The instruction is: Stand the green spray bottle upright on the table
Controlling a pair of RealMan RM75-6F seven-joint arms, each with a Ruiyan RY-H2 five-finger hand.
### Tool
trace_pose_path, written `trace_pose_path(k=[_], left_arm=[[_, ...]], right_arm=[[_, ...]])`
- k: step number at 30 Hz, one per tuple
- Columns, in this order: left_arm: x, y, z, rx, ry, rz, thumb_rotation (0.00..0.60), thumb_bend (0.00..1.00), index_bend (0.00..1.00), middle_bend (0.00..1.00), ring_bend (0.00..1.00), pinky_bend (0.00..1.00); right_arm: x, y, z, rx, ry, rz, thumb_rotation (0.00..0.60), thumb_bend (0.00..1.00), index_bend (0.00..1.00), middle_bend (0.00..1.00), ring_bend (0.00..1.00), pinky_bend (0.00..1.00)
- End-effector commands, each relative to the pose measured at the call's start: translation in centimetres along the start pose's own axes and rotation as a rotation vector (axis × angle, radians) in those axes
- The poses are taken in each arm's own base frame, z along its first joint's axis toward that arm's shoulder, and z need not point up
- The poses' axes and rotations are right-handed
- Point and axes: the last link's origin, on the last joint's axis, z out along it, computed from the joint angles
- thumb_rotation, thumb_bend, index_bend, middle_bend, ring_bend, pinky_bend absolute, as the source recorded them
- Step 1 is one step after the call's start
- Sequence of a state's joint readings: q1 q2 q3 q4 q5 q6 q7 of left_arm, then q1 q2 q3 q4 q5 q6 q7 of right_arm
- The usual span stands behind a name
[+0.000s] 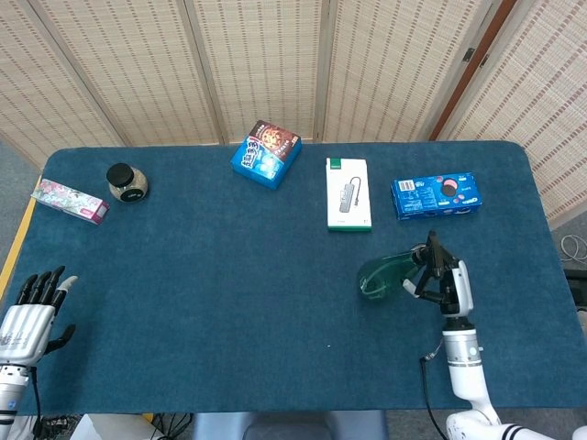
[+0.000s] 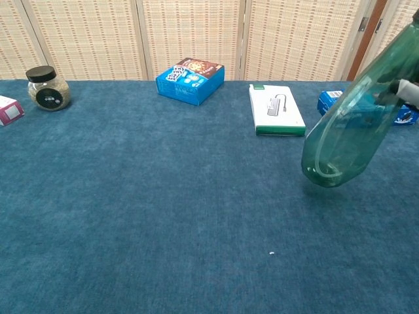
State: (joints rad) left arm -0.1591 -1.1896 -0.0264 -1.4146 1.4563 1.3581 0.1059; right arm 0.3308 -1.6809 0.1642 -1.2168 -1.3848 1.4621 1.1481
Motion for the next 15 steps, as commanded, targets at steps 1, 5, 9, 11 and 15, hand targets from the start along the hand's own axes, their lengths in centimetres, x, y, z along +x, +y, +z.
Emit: trace_pose_path(k=[1, 5, 9, 11, 15], left_arm=[[-0.06, 0.03, -0.01, -0.002, -0.003, 0.002, 0.6, 0.28, 0.1, 0.0, 0.0, 0.0], [-0.15, 0.11, -0.05, -0.004, -0.006, 0.001, 0.6, 0.28, 0.1, 0.0, 0.0, 0.0], [-0.26, 0.1, -0.07, -0.002, -0.008, -0.002, 0.6, 0.28, 0.1, 0.0, 0.0, 0.0], [-0.33, 0.11, -0.13, -0.002, -0.009, -0.003, 0.6, 0.28, 0.1, 0.0, 0.0, 0.0], [-0.41, 0.04, -0.2, 0.0, -0.012, -0.004, 0.6, 0.28, 0.1, 0.0, 0.0, 0.0]], right_arm=[[0.1, 0.98, -0.09, -0.037, 0.024, 0.027, 0.6, 0.06, 0.51, 0.58, 0.47, 0.38], [0.21, 1.22, 0.13, -0.043, 0.02, 0.019, 0.6, 0.06, 0.51, 0.58, 0.47, 0.38], [0.29, 0.95, 0.42, -0.037, 0.005, -0.009, 0.6, 0.06, 0.51, 0.58, 0.47, 0.38], [0.26, 0.86, 0.51, -0.038, -0.001, -0.021, 0.6, 0.06, 0.51, 0.58, 0.47, 0.38], [0.06, 0.74, 0.78, -0.04, -0.012, -0.043, 0.6, 0.06, 0.51, 0.58, 0.47, 0.38]])
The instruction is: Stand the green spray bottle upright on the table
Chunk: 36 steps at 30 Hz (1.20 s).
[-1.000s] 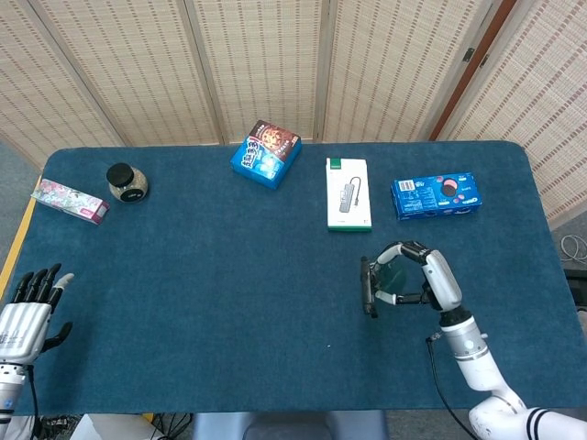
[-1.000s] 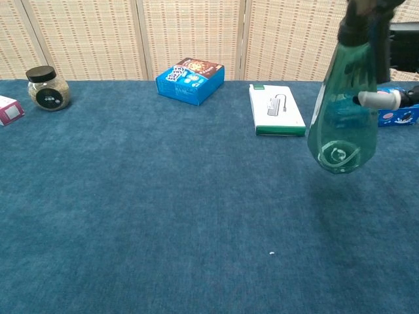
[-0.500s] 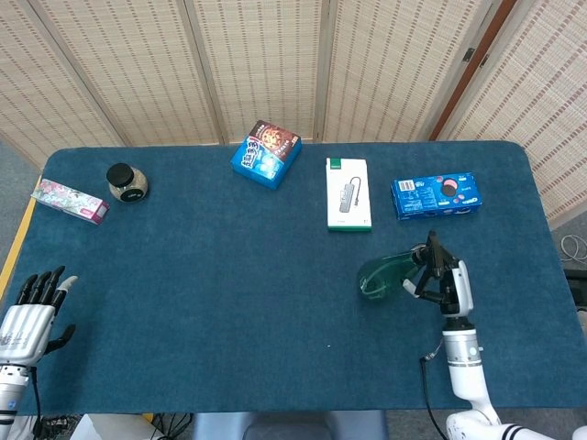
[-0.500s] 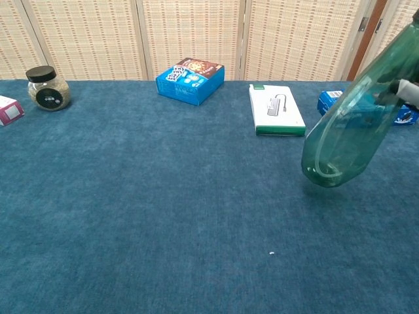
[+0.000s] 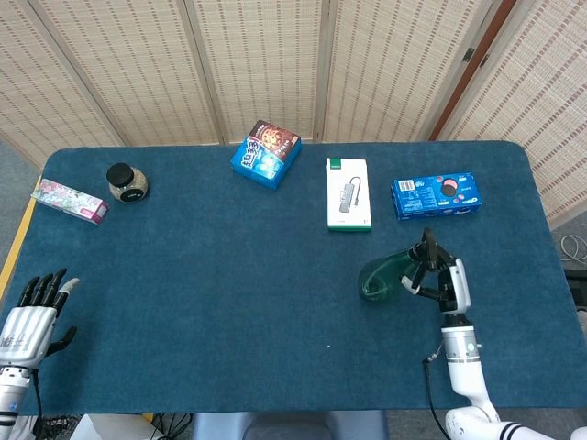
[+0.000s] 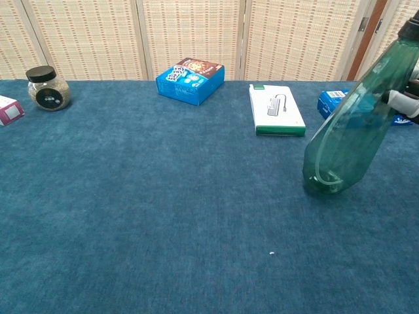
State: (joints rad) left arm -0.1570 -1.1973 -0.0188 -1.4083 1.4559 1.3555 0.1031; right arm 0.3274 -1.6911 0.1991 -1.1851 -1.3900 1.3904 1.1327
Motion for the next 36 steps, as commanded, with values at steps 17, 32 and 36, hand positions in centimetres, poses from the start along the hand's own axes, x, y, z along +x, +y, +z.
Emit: trace_pose_path(k=[17, 32, 36], left_arm=[[-0.1, -0.1, -0.1, 0.002, -0.003, -0.001, 0.6, 0.28, 0.1, 0.0, 0.0, 0.0], [-0.1, 0.0, -0.1, 0.0, -0.005, 0.001, 0.6, 0.28, 0.1, 0.0, 0.0, 0.0], [-0.1, 0.0, -0.1, 0.0, -0.006, 0.001, 0.6, 0.28, 0.1, 0.0, 0.0, 0.0]], right_arm=[[-0.6, 0.5, 0.9, 0.028, -0.077, -0.087, 0.6, 0.06, 0.51, 0.57, 0.47, 0.38], [-0.2, 1.1, 0.4, 0.017, -0.154, -0.112, 0.6, 0.0, 0.36, 0.33, 0.29, 0.37], [0.2, 1.0, 0.3, 0.018, -0.161, -0.119, 0.6, 0.0, 0.28, 0.26, 0.22, 0.35]])
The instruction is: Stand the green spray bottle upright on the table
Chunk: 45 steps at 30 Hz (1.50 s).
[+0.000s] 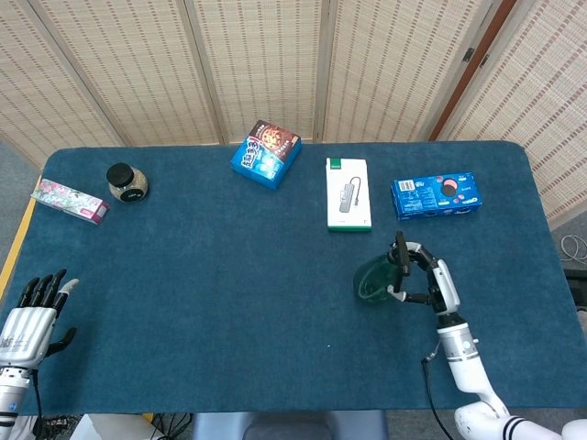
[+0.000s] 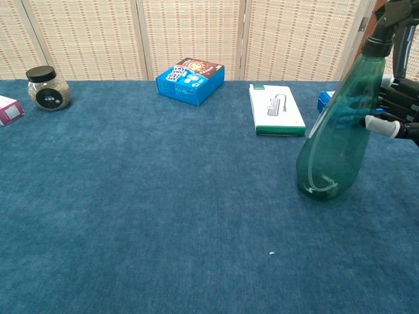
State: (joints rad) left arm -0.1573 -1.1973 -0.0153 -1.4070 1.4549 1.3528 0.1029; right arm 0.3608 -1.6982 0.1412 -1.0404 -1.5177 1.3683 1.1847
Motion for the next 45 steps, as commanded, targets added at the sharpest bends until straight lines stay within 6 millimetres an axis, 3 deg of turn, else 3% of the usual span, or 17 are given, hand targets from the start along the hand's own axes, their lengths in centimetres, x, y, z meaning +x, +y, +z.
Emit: trace_pose_path(k=[1, 12, 17, 24, 31, 40, 45], left_arm=[[0.0, 0.0, 0.0, 0.0, 0.0, 0.0, 0.6, 0.28, 0.1, 0.0, 0.0, 0.0], [0.0, 0.0, 0.0, 0.001, -0.002, 0.001, 0.6, 0.28, 0.1, 0.0, 0.0, 0.0], [0.1, 0.1, 0.1, -0.002, 0.001, 0.001, 0.6, 0.28, 0.1, 0.0, 0.0, 0.0], [0.4, 0.3, 0.2, -0.005, 0.012, -0.009, 0.6, 0.28, 0.1, 0.0, 0.0, 0.0], [1.0, 0.8, 0.6, -0.016, 0.022, -0.043, 0.6, 0.28, 0.1, 0.0, 0.0, 0.0], [1.6, 1.1, 0.9, -0.016, 0.024, -0.056, 0.6, 0.28, 0.1, 0.0, 0.0, 0.02], [2.0, 1.1, 1.0, -0.012, 0.037, -0.061, 0.6, 0.28, 0.1, 0.0, 0.0, 0.02]], right_arm=[[0.2, -0.1, -0.1, 0.001, 0.001, -0.004, 0.6, 0.0, 0.27, 0.24, 0.2, 0.35], [1.5, -0.8, -1.1, 0.001, -0.003, -0.045, 0.6, 0.0, 0.16, 0.15, 0.12, 0.32], [2.9, -2.1, -2.0, -0.009, -0.005, -0.147, 0.6, 0.0, 0.12, 0.12, 0.09, 0.31], [6.1, -5.2, -3.6, -0.085, -0.057, -0.405, 0.6, 0.0, 0.11, 0.06, 0.04, 0.28], [9.2, -8.5, -5.0, -0.137, -0.052, -0.804, 0.6, 0.0, 0.1, 0.05, 0.03, 0.26], [9.9, -9.9, -6.3, -0.162, 0.08, -1.212, 0.6, 0.0, 0.1, 0.05, 0.03, 0.25], [10.1, -10.0, -7.0, -0.203, 0.131, -1.335, 0.6, 0.0, 0.1, 0.05, 0.03, 0.25]])
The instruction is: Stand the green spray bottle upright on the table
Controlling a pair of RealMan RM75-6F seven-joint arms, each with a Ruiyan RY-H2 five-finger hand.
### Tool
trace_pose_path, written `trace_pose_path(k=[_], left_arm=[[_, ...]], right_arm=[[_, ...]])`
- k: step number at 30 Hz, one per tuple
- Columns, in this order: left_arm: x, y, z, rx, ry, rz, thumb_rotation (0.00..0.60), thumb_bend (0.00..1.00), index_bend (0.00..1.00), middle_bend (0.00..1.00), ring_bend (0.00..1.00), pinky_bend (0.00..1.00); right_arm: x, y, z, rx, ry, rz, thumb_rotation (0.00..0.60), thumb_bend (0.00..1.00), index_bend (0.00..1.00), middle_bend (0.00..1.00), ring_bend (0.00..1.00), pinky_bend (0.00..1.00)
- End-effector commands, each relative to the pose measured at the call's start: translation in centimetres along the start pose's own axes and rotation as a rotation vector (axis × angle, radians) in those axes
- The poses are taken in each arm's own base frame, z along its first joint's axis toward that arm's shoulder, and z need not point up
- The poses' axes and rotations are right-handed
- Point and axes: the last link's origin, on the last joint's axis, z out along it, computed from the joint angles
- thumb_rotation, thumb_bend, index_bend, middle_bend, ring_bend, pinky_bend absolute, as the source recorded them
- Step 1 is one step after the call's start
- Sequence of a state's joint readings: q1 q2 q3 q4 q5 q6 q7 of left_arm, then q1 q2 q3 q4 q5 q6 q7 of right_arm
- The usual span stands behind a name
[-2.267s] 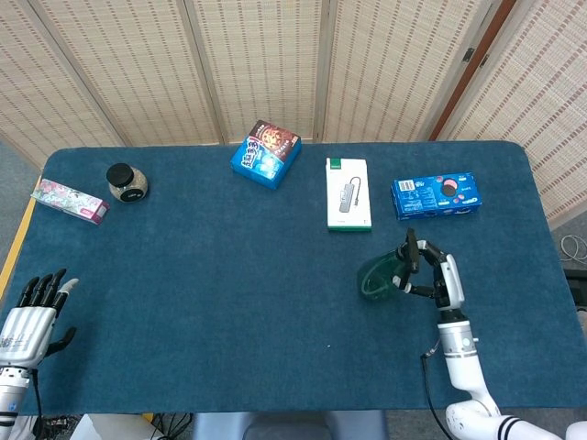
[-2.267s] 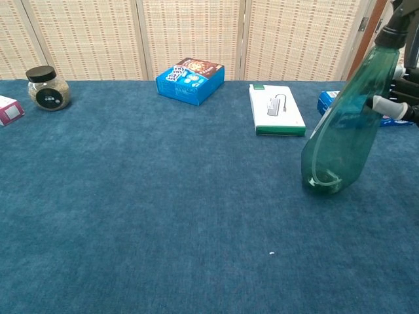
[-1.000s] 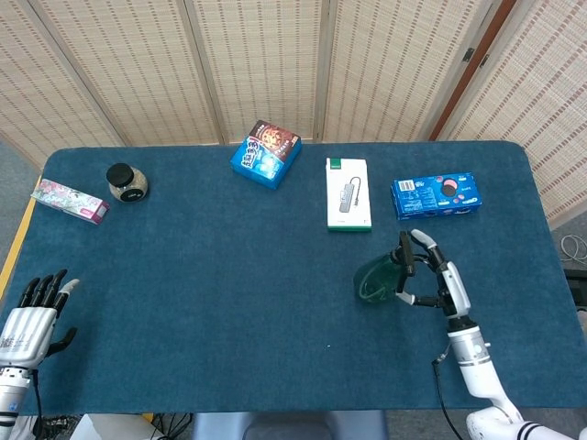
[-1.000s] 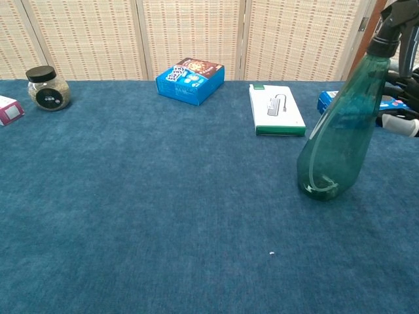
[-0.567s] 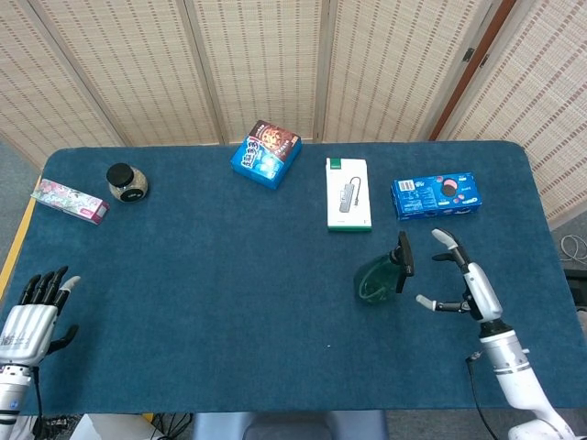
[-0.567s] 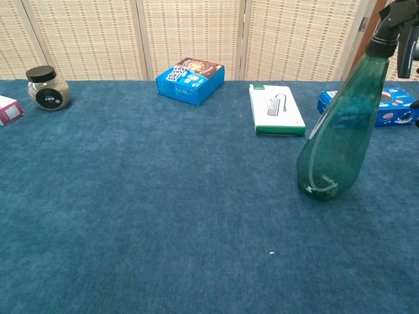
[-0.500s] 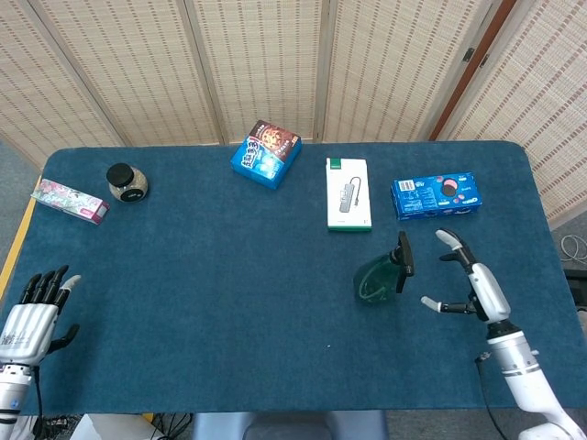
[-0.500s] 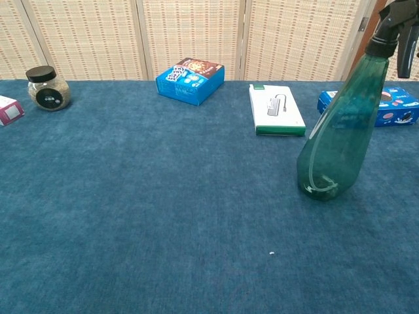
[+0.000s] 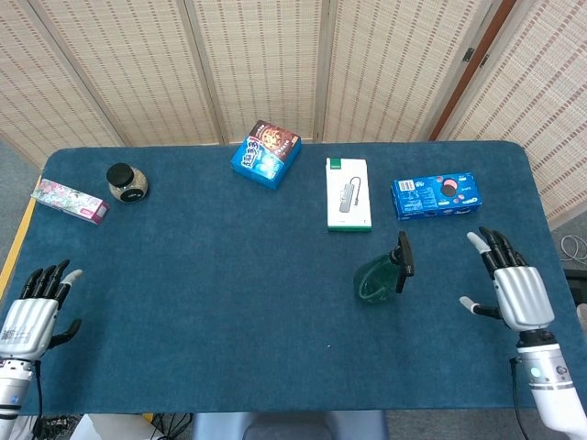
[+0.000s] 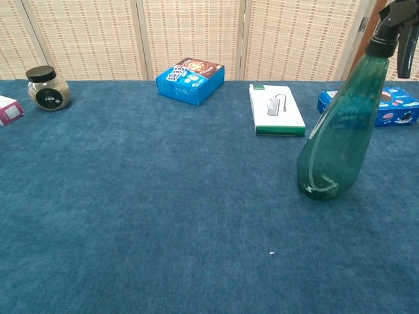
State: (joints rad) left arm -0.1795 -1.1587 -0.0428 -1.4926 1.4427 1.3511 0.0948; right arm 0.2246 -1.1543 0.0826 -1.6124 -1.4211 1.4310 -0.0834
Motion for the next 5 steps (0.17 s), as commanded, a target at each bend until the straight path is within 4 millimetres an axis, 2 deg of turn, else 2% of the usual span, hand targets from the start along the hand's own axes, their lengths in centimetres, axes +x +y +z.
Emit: trace_pose_path(k=[1, 5], left_arm=[[0.31, 0.07, 0.09, 0.001, 0.009, -0.007, 0.6, 0.28, 0.1, 0.0, 0.0, 0.02], [0.69, 0.21, 0.35, 0.001, 0.02, -0.013, 0.6, 0.28, 0.1, 0.0, 0.0, 0.02]], right_arm=[[0.6, 0.51, -1.22, -0.091, 0.037, -0.114, 0.6, 0.0, 0.1, 0.05, 0.03, 0.25], [0.57, 0.82, -1.4, -0.107, 0.024, -0.108, 0.6, 0.0, 0.1, 0.05, 0.03, 0.25]])
